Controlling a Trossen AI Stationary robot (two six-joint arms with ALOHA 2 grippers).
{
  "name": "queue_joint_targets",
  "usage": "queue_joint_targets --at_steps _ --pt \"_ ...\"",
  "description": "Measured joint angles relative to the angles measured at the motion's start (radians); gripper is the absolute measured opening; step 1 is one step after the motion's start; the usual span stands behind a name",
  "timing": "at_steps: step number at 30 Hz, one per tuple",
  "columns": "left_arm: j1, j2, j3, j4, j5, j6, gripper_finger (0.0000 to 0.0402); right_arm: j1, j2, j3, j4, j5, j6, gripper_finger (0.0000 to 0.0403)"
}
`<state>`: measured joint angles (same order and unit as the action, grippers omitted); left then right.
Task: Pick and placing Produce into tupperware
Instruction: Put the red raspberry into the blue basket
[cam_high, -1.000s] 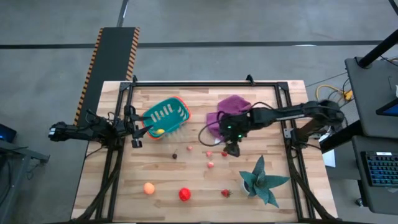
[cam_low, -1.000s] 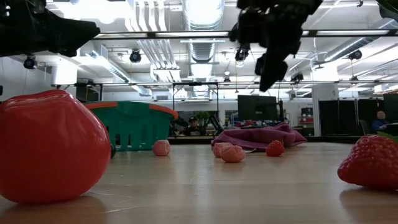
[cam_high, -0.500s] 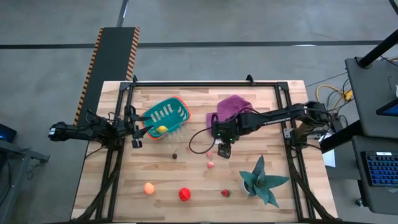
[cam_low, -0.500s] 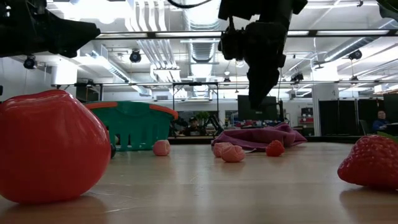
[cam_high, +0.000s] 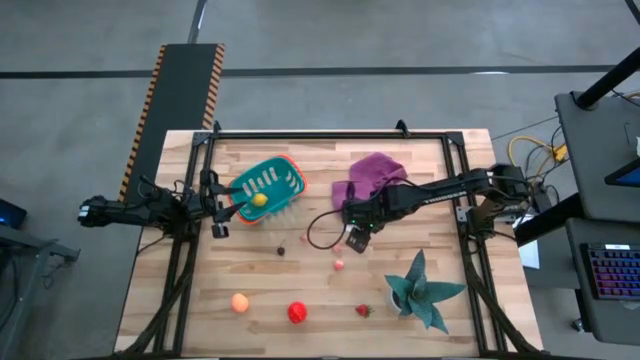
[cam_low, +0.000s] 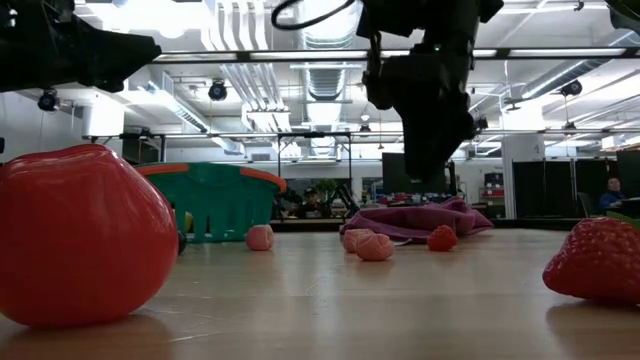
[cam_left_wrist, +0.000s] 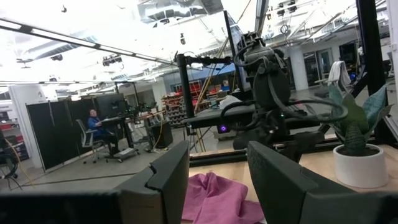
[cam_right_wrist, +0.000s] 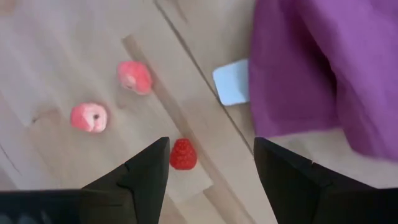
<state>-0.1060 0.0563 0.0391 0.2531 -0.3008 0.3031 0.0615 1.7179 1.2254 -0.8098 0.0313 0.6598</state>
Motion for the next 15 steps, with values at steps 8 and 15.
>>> queue_joint_targets --at_steps 8,15 --pt "0.0 0.0 0.0 0.0 0.0 0.001 0.0151 0.027 0.0 -0.033 -0.001 0.023 0.106 0.0224" --pt "0.0 0.0 0.0 0.0 0.0 0.001 0.0151 0.061 0.0 -0.09 0.023 0.049 0.163 0.0224"
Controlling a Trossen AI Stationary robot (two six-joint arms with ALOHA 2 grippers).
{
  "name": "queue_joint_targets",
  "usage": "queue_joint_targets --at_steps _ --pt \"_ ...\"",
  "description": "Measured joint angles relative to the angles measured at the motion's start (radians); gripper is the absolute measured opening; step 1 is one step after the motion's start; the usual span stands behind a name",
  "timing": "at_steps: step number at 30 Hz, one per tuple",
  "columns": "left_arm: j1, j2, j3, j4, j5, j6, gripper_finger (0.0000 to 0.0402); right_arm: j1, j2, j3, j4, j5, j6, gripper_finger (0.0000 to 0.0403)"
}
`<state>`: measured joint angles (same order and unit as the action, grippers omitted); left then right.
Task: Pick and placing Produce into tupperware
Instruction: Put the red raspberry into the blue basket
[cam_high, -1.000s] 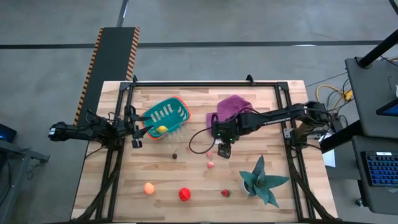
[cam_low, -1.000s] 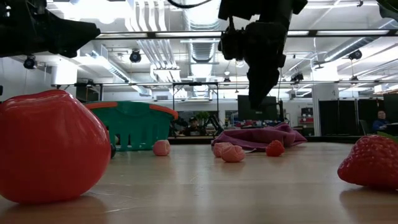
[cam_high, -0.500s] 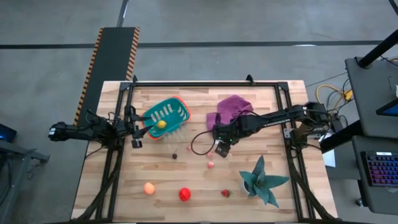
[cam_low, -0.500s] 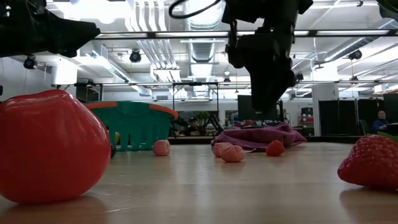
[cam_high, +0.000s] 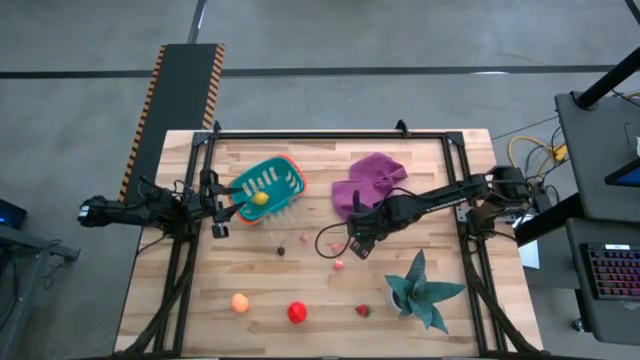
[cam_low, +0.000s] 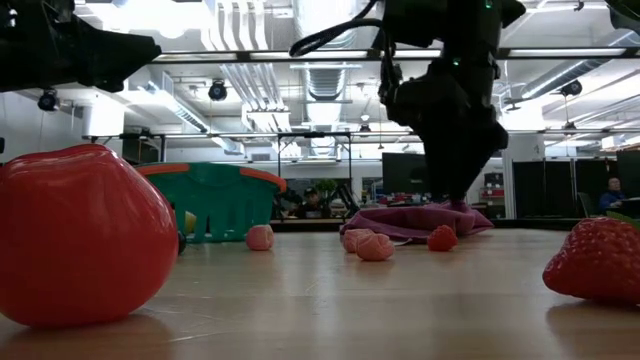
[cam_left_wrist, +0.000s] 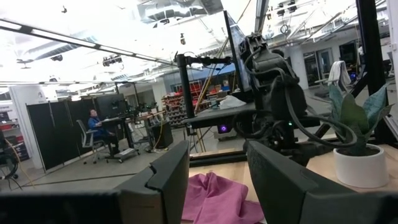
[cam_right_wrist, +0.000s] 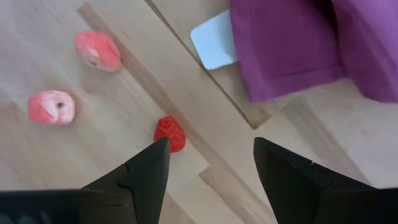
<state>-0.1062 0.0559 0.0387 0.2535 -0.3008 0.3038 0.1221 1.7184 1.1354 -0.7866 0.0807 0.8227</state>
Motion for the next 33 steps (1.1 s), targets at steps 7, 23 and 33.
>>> queue_joint_targets --at_steps 7,23,33 --pt "0.0 0.0 0.0 0.012 0.0 0.0 0.0151 0.021 0.0 -0.037 0.104 -0.002 0.016 0.0224" --pt "0.0 0.0 0.0 0.016 0.0 0.0 0.0151 0.048 0.0 -0.057 0.149 0.022 0.042 0.0224" --pt "0.0 0.001 -0.001 0.017 -0.001 0.0 0.0151 0.073 0.111 -0.032 0.175 0.018 0.021 0.0224"
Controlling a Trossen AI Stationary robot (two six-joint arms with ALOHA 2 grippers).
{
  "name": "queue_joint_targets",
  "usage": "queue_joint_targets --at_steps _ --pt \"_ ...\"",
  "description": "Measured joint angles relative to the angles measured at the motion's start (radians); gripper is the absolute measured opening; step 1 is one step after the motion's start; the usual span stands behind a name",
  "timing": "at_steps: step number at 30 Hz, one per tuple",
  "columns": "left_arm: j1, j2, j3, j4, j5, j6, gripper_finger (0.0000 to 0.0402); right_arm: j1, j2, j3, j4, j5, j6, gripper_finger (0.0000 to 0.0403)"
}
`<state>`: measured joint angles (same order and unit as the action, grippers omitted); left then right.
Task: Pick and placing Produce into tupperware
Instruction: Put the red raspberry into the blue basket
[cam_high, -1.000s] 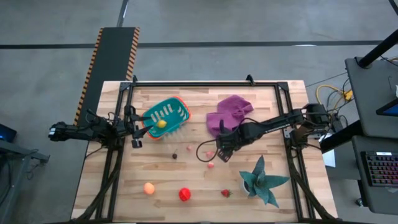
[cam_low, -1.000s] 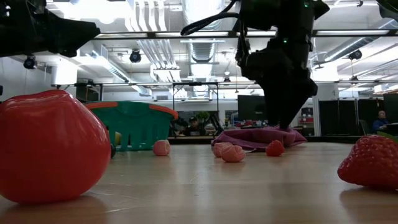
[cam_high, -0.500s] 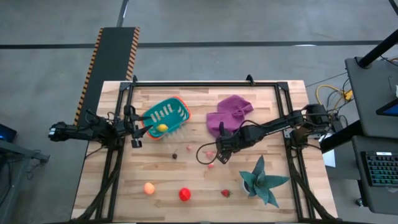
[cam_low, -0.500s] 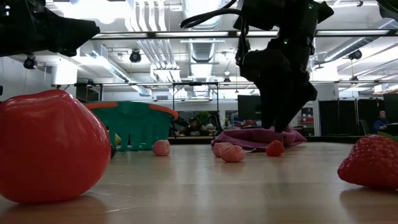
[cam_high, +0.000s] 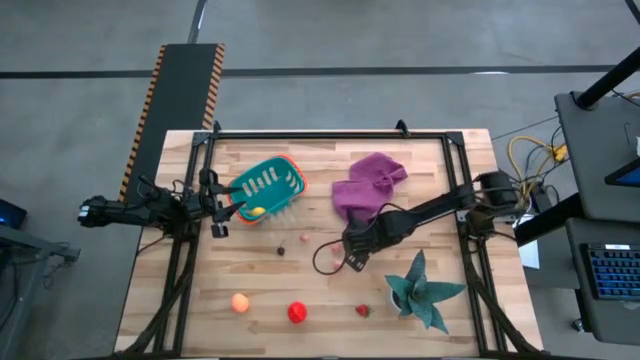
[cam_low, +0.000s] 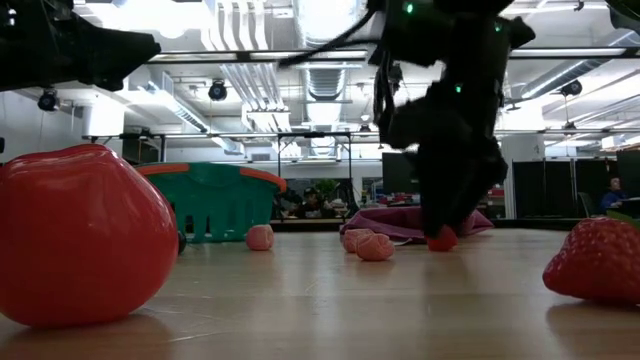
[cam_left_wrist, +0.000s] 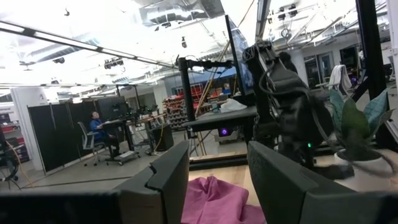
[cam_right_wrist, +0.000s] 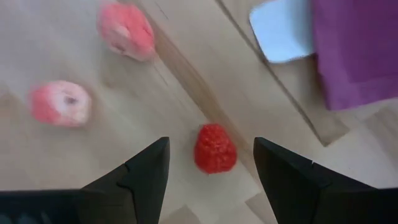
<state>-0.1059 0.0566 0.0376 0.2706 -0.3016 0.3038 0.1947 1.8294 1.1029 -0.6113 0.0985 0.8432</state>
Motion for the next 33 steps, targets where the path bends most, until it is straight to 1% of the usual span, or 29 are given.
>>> queue_joint_targets --at_steps 6,13,23,26,33 --pt "0.0 0.0 -0.001 -0.004 -0.003 0.0 0.0151 0.0 0.031 0.037 -0.007 0.0 -0.024 0.0224" --pt "0.0 0.001 -0.001 -0.001 -0.003 0.0 0.0151 0.0 0.032 0.039 -0.041 -0.001 -0.032 0.0224" --pt "0.0 0.0 -0.001 -0.002 -0.003 0.0 0.0151 0.0 0.032 0.039 -0.042 -0.012 -0.04 0.0222" --pt "0.0 0.0 -0.001 -0.002 -0.003 0.0 0.0151 0.0 0.032 0.039 -0.043 -0.043 -0.051 0.0213" --pt "0.0 0.0 -0.001 -0.002 -0.003 0.0 0.0151 -0.001 0.032 0.039 -0.042 -0.045 -0.061 0.017"
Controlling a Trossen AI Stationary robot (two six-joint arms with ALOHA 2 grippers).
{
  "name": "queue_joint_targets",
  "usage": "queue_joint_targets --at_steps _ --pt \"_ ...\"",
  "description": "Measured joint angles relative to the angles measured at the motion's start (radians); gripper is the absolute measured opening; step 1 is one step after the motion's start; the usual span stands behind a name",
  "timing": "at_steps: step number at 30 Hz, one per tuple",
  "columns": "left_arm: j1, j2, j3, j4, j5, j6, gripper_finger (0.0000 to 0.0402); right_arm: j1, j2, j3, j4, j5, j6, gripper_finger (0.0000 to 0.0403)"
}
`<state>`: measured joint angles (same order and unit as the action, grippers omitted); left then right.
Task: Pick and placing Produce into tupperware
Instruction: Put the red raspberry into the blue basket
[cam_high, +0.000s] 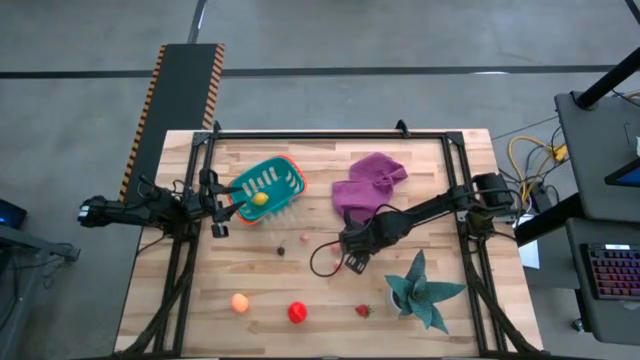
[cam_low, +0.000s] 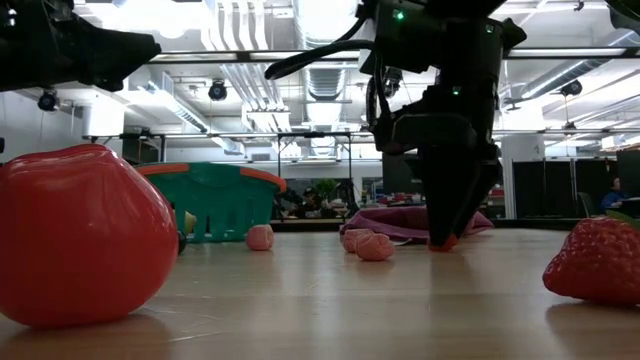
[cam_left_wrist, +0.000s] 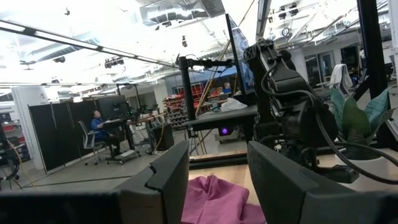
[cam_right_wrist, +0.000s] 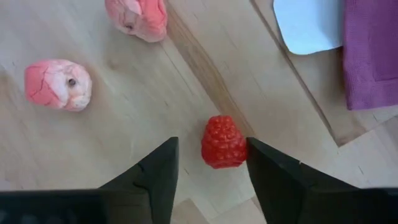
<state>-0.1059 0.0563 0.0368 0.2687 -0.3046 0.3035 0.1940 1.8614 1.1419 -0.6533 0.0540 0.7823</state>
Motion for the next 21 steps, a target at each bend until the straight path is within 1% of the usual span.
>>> queue_joint_targets --at_steps 6,13,17,21 --pt "0.0 0.0 0.0 0.0 0.0 0.0 0.0151 0.0 0.0 0.0 0.001 0.024 -0.015 0.0132" --pt "0.0 0.0 0.0 0.0 0.0 0.0 0.0151 0.0 -0.001 0.0 0.003 0.026 -0.05 0.0097" --pt "0.0 0.0 0.0 0.0 0.0 0.0 0.0151 0.0 -0.002 0.0 0.003 0.026 -0.062 0.0087" --pt "0.0 0.0 0.0 0.0 0.0 0.0 0.0151 0.0 -0.002 0.0 0.003 0.026 -0.076 0.0087"
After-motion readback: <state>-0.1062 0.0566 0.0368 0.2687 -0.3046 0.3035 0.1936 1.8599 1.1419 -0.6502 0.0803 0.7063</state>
